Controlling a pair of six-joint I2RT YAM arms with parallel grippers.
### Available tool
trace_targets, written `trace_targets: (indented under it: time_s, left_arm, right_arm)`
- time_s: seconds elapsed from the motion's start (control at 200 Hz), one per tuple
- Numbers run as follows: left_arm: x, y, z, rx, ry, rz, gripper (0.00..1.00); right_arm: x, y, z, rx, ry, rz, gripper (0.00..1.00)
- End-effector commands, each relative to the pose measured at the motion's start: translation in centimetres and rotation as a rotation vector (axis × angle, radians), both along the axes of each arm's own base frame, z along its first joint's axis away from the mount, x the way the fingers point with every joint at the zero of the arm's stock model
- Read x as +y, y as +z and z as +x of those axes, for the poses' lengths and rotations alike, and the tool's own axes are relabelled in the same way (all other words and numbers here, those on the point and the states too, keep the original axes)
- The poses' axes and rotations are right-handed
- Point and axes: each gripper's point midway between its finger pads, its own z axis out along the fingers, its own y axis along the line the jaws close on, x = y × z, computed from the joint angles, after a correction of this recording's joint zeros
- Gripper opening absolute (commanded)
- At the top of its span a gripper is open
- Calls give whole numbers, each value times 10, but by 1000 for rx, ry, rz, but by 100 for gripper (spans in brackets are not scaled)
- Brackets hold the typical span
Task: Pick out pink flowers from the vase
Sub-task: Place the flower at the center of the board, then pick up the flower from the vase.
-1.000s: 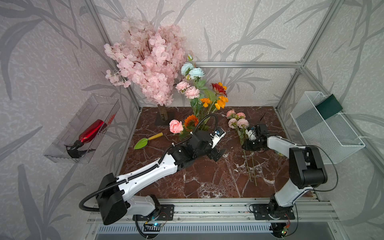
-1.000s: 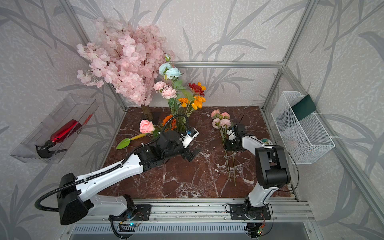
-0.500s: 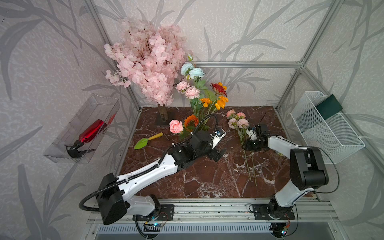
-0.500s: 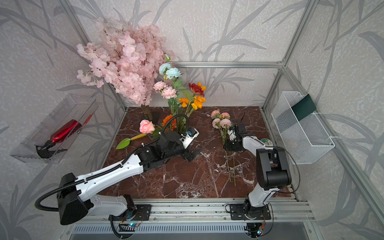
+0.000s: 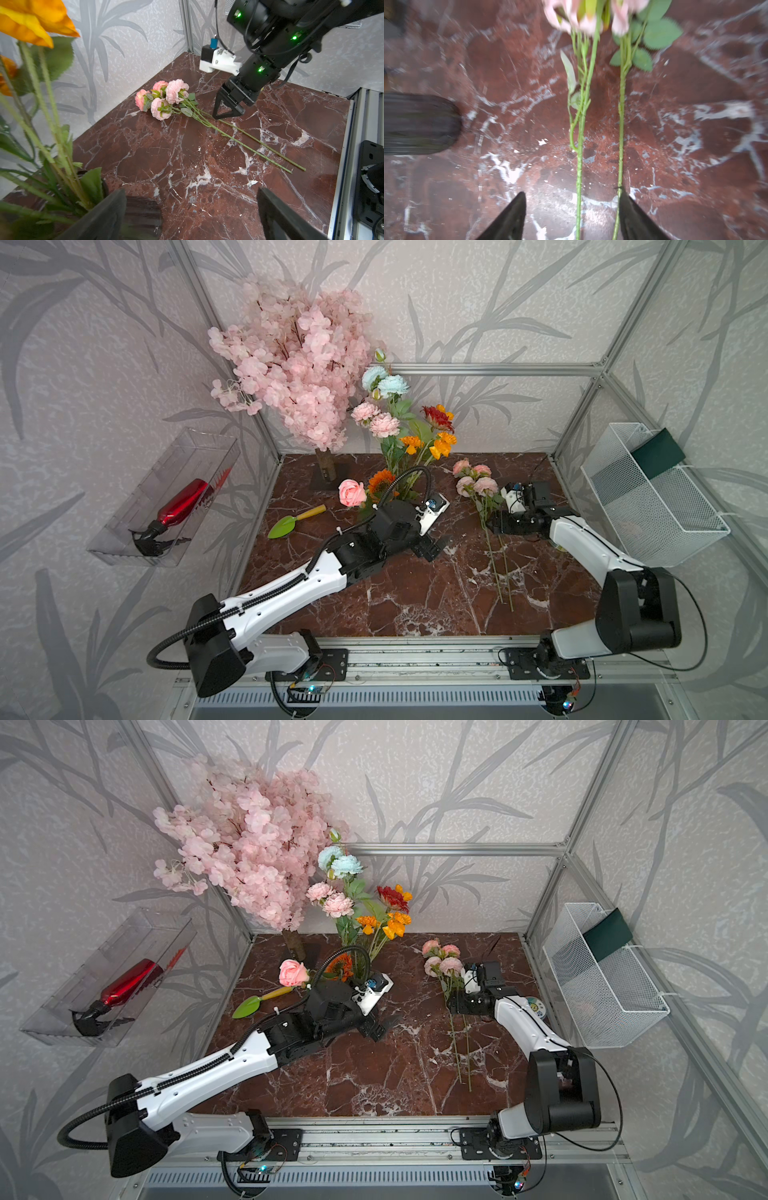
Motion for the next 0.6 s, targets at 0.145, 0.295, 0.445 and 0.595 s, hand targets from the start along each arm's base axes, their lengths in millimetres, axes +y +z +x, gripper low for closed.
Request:
trace_targets:
  time_s: [0.145,0.295,0.445,0.595]
  left_arm:
    - [45,62,-7,-141,118,-54,95]
    - [60,80,-32,-140,69,-139,83]
    - [72,76,-51,-113,35,-170,64]
    - [75,53,-69,-35,-32,-112,49]
  right_arm:
    - [13,91,-11,-264,65,57,99]
    - [31,128,-21,-378,131,94,99]
    - [61,148,-29,-422,214,151,99]
    - [95,147,-34,-427,289,198,99]
